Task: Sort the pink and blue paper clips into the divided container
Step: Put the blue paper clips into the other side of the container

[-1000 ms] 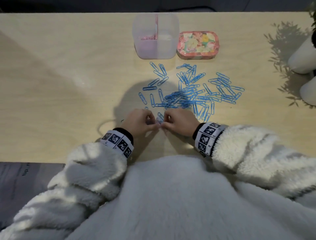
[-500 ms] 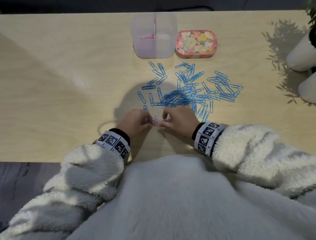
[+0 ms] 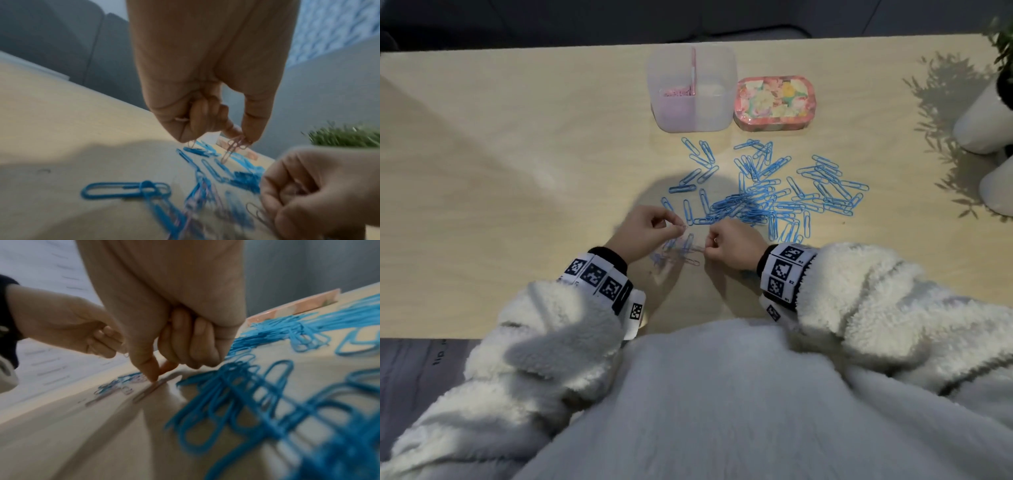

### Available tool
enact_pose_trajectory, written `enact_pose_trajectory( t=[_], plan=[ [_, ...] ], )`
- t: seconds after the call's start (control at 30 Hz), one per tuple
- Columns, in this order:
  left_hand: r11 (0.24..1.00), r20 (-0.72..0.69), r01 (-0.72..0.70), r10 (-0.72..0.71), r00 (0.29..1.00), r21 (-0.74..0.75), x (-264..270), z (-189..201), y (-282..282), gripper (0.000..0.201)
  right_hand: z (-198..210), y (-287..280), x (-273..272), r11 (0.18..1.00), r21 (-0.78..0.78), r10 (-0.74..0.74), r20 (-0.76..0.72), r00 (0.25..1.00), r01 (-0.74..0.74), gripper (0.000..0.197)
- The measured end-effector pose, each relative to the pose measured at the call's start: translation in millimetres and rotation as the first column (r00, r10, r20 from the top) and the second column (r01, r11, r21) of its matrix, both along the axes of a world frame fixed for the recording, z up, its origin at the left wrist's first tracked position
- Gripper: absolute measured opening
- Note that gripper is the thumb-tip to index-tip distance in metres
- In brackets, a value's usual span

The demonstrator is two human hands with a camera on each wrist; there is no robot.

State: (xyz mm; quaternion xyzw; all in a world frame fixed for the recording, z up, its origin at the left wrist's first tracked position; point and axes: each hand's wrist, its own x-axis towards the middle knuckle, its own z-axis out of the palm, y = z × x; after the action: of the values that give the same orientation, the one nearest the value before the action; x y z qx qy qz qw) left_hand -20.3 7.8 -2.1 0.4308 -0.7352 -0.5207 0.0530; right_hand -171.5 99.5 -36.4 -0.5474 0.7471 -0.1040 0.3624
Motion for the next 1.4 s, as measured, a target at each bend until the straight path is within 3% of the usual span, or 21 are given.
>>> enact_pose_trajectory(
  t=[0.17,0.33,0.5,0.57,0.63,0.73,0.83,0.93,1.03,1.1,1.3,1.4],
  plan=[
    [0.974,0.004,-0.098,0.099,0.995,0.207,3.4,6.2,-20.1,0.012,40.1,-39.3,-35.7,0.973,-0.145,-0.154,0.178,0.972,0.181,0.009],
    [0.887,-0.081,-0.146,0.201,0.976,0.437,9.9,4.8,-34.5,0.017,89.3,-125.6,-71.8,0.927,-0.324,-0.166,0.104,0.981,0.191,0.007],
    [0.905,-0.088,-0.147,0.198,0.976,0.399,3.8,12.9,-54.9,0.019,93.0,-201.4,-68.5,0.943,-0.318,-0.136,-0.111,0.984,0.094,0.027],
    [0.917,-0.105,-0.163,0.214,0.971,0.364,-3.6,20.9,-68.2,0.016,88.9,-216.5,-64.1,0.967,-0.247,-0.107,-0.172,0.979,0.062,0.007],
    [0.936,-0.110,-0.196,0.237,0.965,0.294,-16.0,31.0,-86.3,0.016,83.8,-223.8,-63.9,0.984,-0.173,-0.080,-0.171,0.982,0.050,0.037],
    [0.964,-0.130,-0.214,0.235,0.963,0.158,-46.1,47.1,-118.3,0.025,89.5,-216.5,-67.6,0.973,-0.215,-0.116,-0.110,0.987,0.090,0.057],
    [0.976,-0.165,-0.196,0.210,0.964,0.096,-87.1,58.2,-147.7,0.029,95.3,-191.1,-75.6,0.886,-0.403,-0.244,0.018,0.970,0.230,0.049],
    [0.972,-0.150,-0.216,0.228,0.962,0.092,-124.0,62.1,-171.7,0.027,93.7,-148.4,-82.4,0.848,-0.453,-0.265,0.087,0.960,0.275,0.034],
    [0.962,-0.034,-0.256,0.260,0.965,0.091,-147.0,48.5,-190.6,0.024,84.9,-100.8,-87.0,0.904,-0.355,-0.221,0.093,0.971,0.240,0.017],
    [0.971,0.066,-0.231,0.227,0.972,0.056,-153.2,40.3,-196.5,0.018,76.9,-69.6,-85.8,0.941,-0.289,-0.166,0.063,0.984,0.177,0.016],
    [0.993,0.280,-0.019,0.052,0.959,-0.119,-158.9,38.9,-184.7,0.021,43.4,-3.6,-63.0,0.996,-0.083,-0.014,0.015,1.000,0.016,0.011],
    [0.975,0.288,0.046,0.018,0.957,-0.216,-153.3,45.4,-177.7,0.029,27.1,10.0,-46.9,0.995,-0.015,0.096,0.020,0.995,-0.095,0.011]
  ],
)
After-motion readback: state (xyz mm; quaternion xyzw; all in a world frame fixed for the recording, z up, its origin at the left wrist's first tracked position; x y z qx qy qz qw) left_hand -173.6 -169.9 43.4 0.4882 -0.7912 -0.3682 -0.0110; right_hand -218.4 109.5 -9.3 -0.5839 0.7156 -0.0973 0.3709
